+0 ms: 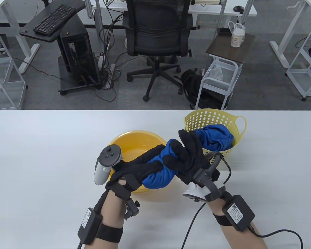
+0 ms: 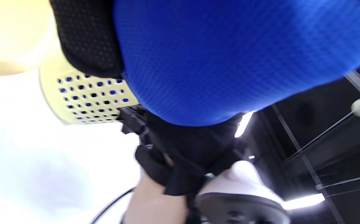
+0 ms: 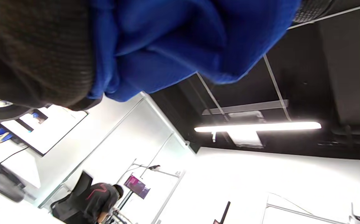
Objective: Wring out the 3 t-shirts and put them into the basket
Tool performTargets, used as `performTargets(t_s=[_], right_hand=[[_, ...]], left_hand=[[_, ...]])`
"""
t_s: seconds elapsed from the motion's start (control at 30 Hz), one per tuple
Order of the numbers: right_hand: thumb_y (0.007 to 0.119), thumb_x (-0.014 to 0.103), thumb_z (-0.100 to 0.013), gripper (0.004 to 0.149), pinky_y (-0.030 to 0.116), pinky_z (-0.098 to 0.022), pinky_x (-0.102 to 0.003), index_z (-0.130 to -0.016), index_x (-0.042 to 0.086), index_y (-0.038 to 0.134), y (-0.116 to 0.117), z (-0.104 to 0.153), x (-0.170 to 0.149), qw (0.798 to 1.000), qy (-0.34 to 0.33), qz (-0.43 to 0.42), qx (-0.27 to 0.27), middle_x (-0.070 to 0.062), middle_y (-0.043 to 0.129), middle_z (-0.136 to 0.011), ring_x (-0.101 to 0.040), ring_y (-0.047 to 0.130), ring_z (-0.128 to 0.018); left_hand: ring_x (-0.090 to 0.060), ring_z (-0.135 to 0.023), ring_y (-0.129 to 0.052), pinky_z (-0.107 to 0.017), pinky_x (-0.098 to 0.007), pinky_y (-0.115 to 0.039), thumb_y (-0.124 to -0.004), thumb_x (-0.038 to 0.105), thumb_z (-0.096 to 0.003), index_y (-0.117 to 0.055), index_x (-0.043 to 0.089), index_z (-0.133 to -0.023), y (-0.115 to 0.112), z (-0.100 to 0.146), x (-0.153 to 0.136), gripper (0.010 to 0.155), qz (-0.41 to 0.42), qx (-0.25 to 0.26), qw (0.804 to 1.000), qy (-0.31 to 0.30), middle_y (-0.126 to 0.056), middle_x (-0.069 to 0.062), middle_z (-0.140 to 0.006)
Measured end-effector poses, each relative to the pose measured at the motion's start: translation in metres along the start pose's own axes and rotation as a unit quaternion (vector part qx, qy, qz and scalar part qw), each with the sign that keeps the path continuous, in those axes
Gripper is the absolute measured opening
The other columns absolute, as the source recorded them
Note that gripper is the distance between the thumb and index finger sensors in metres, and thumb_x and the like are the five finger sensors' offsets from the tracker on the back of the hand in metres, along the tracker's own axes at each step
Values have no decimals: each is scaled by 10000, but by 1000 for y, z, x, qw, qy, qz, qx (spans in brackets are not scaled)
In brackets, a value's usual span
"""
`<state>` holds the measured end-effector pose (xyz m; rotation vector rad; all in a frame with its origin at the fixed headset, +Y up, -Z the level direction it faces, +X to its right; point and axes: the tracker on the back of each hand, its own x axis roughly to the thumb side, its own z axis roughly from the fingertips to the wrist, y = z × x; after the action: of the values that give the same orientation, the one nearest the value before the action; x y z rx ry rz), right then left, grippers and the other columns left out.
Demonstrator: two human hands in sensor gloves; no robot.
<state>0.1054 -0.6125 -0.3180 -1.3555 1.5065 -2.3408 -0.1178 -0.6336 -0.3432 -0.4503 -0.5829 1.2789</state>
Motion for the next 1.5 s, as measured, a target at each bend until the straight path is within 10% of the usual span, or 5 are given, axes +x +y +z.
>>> performTargets(t_s=[0.17, 0.4, 0.9, 1.17, 1.5], right_hand=[[1021, 438, -353, 1039, 709, -579, -732, -1048, 312, 258, 0, -2, -7, 989, 4, -145, 3, -105, 561, -1112, -581, 662, -964], [1063, 267, -375, 957, 979, -297, -387, -1058, 272, 393, 24, 4, -21, 951, 131, -277, 41, -263, 775, -866, -426, 994, -477], [1036, 271, -401, 839, 889, -100, -271, -1023, 288, 473, 9, 3, -32, 989, 137, -18, 44, -175, 855, -750, -292, 960, -240], [1048, 230, -373, 832, 879, -91, -292, -1020, 258, 527, 6, -4, -34, 975, 167, -49, 136, -192, 859, -702, -298, 953, -222], [1032, 139, -359, 838, 868, -84, -261, -1016, 267, 528, 12, -3, -36, 921, 300, -226, 102, -214, 808, -708, -279, 936, -220]], left_hand=[[-447, -830, -895, -464, -518, -896, -868, 590, -604, -595, 373, -1174, -1, 0, 3, 668, -12, -32, 999, -24, -700, -252, -1118], [-442, -853, -858, -505, -480, -869, -756, 775, -599, -256, 155, -1209, -1, 3, -2, 1002, 13, 15, 1000, 8, -600, -276, -1155], [-494, -1033, -668, -693, -543, -764, -995, 656, -471, 88, 179, -1110, -44, -12, 26, 1344, -213, 2, 977, -14, -274, -373, -1212], [-452, -979, -784, -650, -523, -817, -1017, 500, -501, -65, 190, -1151, -57, -13, 30, 1194, -364, 135, 922, 12, -484, -314, -1177], [-388, -1024, -792, -710, -608, -726, -981, 472, -517, -143, 264, -1157, -62, -6, 37, 1075, -562, 283, 778, -1, -540, -214, -1191]])
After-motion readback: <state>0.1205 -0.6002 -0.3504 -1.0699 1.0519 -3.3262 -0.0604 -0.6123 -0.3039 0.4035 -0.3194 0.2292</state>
